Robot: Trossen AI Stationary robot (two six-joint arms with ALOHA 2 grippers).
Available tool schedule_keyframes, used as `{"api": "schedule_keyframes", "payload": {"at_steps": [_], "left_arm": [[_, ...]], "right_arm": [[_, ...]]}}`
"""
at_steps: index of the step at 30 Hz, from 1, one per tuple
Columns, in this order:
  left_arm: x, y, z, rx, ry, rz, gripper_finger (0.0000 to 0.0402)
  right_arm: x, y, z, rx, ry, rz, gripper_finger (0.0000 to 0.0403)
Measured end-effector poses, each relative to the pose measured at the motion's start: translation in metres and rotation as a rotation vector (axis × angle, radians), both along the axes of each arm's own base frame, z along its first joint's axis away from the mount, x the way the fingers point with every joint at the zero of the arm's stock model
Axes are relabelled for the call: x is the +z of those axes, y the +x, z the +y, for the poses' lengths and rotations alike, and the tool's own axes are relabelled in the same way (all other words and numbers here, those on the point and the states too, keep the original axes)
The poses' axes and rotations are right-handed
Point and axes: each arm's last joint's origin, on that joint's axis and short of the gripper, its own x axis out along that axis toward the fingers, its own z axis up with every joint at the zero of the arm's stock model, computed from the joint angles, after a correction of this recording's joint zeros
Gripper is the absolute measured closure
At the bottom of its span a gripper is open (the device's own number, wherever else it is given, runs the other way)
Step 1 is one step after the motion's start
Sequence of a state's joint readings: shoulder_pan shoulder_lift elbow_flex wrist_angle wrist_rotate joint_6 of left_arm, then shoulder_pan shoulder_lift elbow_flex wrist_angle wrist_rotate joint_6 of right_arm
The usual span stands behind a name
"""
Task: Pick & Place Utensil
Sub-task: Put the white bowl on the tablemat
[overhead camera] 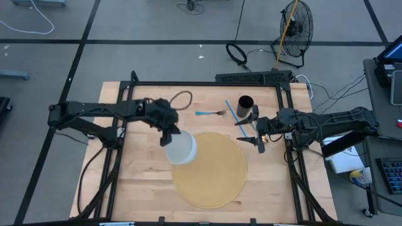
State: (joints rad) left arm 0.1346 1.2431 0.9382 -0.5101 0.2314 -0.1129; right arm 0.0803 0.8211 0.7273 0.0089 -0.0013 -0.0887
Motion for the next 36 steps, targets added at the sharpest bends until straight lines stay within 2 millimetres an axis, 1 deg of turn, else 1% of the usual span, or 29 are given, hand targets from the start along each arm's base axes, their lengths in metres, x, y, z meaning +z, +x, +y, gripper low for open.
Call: {"api": "schedule_keyframes", "payload": {"at_steps": [6,9,11,15,21,23,26,29,32,36], "left_arm": [[-0.003,0.019,-0.034,-0.039,0.007,-0.072,0.0397],[-0.007,0.031,-0.045,-0.06,0.007,-0.12,0.0397],[-0.014,0.036,-0.05,-0.072,0.003,-0.103,0.0397],[-0.028,0.045,-0.053,-0.053,-0.012,-0.058,0.0397],[-0.044,0.061,-0.051,0.002,-0.06,-0.063,0.0397],[-0.051,0.063,-0.048,0.031,-0.077,-0.007,0.0397],[-0.056,0.072,-0.047,0.062,-0.095,0.044,0.0397],[-0.05,0.086,-0.052,0.045,-0.087,0.072,0.0397],[-0.044,0.099,-0.059,-0.003,-0.049,0.169,0.0397],[-0.037,0.107,-0.069,-0.058,0.014,0.294,0.0397]], "right_arm": [[-0.003,0.0,0.0,0.0,-0.004,0.029,0.014],[-0.005,-0.001,0.0,0.0,-0.006,0.047,0.014],[-0.005,-0.001,0.0,0.0,0.0,0.052,0.014],[-0.01,-0.001,0.0,-0.004,0.014,0.064,0.014],[-0.019,-0.001,0.0,-0.004,0.014,0.084,0.014],[-0.02,-0.001,0.0,-0.005,0.013,0.086,0.014],[-0.022,-0.001,0.0,-0.004,0.013,0.091,0.014],[-0.021,-0.001,0.0,-0.004,0.012,0.083,0.014],[-0.02,-0.001,0.0,-0.003,0.01,0.071,0.014],[-0.02,-0.001,0.0,-0.004,0.018,0.074,0.014]]}}
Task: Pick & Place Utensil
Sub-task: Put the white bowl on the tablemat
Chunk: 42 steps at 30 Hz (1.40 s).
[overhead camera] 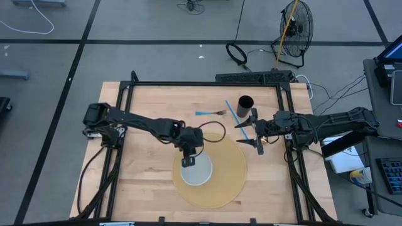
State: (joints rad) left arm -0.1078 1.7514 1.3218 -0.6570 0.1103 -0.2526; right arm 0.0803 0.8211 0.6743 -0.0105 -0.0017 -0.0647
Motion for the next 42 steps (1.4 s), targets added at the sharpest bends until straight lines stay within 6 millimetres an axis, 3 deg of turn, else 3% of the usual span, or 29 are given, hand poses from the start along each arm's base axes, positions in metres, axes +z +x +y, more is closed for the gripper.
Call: {"api": "schedule_keyframes", "payload": {"at_steps": [4,13,27,36,42], "left_arm": [[-0.001,0.003,-0.006,-0.011,0.033,0.029,0.0397],[-0.024,0.011,-0.008,-0.018,0.019,0.09,0.0397],[-0.024,0.011,-0.008,-0.015,0.018,0.091,0.0394],[-0.024,0.011,-0.006,-0.004,0.048,0.087,0.0349],[-0.024,0.011,-0.006,-0.007,0.052,0.087,0.0342]], "right_arm": [[-0.001,0.0,0.0,0.0,0.0,0.008,0.014],[-0.001,0.0,0.0,0.0,-0.001,0.009,0.014],[-0.001,0.0,0.0,0.0,0.0,0.01,0.014],[-0.001,0.0,0.0,0.0,0.0,0.009,0.014],[-0.001,0.0,0.0,0.0,0.0,0.009,0.014]]}}
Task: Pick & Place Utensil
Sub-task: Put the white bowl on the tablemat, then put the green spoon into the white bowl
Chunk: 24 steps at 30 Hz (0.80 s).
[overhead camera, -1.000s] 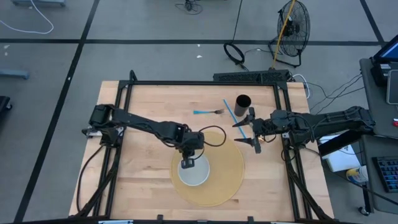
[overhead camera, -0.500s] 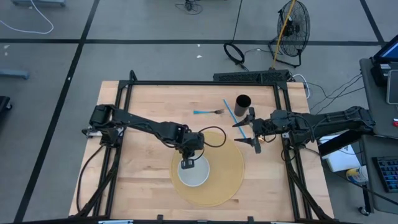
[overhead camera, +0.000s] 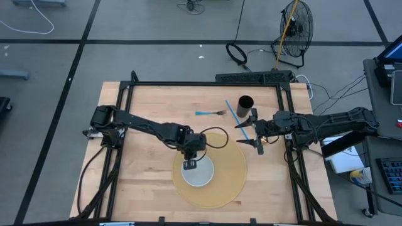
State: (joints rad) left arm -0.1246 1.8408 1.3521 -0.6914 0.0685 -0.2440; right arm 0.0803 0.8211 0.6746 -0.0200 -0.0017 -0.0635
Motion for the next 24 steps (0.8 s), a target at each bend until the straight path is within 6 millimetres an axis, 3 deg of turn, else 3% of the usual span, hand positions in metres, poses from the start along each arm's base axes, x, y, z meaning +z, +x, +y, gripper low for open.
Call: {"api": "schedule_keyframes", "payload": {"at_steps": [6,12,17,20,24], "left_arm": [[0.004,-0.001,0.005,-0.026,0.015,-0.014,0.0342],[0.031,-0.011,0.014,-0.043,0.1,-0.091,0.0341],[0.07,-0.035,0.024,-0.002,0.269,-0.167,0.0341],[0.092,-0.054,0.027,0.038,0.382,-0.299,0.0341],[0.103,-0.087,0.031,0.05,0.412,-0.511,0.0341]], "right_arm": [[0.0,0.0,0.0,0.0,0.0,0.0,0.014],[0.0,0.0,0.0,0.0,0.0,0.001,0.014],[-0.002,-0.001,0.0,-0.007,0.027,0.023,0.014],[-0.005,-0.001,-0.001,-0.028,0.016,0.058,0.014],[-0.011,-0.004,-0.006,-0.211,-0.035,0.114,0.014]]}}
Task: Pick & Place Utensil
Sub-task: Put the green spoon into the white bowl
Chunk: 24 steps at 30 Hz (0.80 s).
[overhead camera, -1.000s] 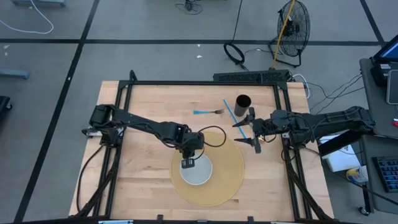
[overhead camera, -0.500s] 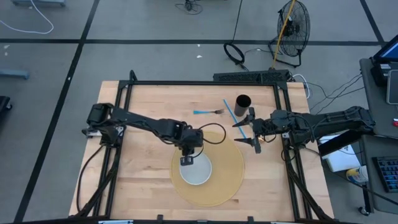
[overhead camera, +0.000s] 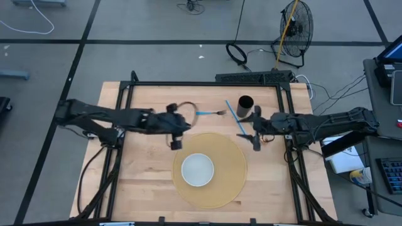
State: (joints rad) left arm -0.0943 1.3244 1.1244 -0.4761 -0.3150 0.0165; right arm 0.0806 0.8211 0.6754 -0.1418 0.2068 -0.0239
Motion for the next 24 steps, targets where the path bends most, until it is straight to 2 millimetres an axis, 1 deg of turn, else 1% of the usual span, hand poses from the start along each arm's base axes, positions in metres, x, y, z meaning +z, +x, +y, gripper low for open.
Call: {"api": "schedule_keyframes", "payload": {"at_steps": [3,6,9,12,15,18,22,24], "left_arm": [[-0.006,-0.028,0.003,-0.01,0.009,-0.097,0.0341],[-0.021,-0.054,0.005,-0.013,0.01,-0.177,0.0341],[-0.036,-0.074,0.007,-0.022,0.02,-0.268,0.0341],[-0.048,-0.088,0.01,-0.001,0.055,-0.361,0.0341],[-0.056,-0.097,0.012,0.061,0.085,-0.441,0.0341],[-0.062,-0.101,0.014,0.111,0.105,-0.466,0.0341],[-0.064,-0.102,0.018,0.184,0.177,-0.448,0.0341],[-0.065,-0.102,0.018,0.198,0.179,-0.443,0.0341]], "right_arm": [[-0.005,-0.003,-0.004,-0.112,-0.034,0.05,0.014],[-0.007,-0.004,-0.004,-0.144,-0.021,0.075,0.014],[-0.009,-0.004,-0.006,-0.165,0.013,0.084,0.014],[-0.015,-0.007,-0.01,-0.231,0.058,0.133,0.014],[-0.021,-0.01,-0.017,-0.305,0.099,0.187,0.014],[-0.025,-0.012,-0.022,-0.355,0.124,0.227,0.014],[-0.034,-0.018,-0.029,-0.455,0.193,0.312,0.014],[-0.04,-0.024,-0.032,-0.527,0.247,0.372,0.014]]}}
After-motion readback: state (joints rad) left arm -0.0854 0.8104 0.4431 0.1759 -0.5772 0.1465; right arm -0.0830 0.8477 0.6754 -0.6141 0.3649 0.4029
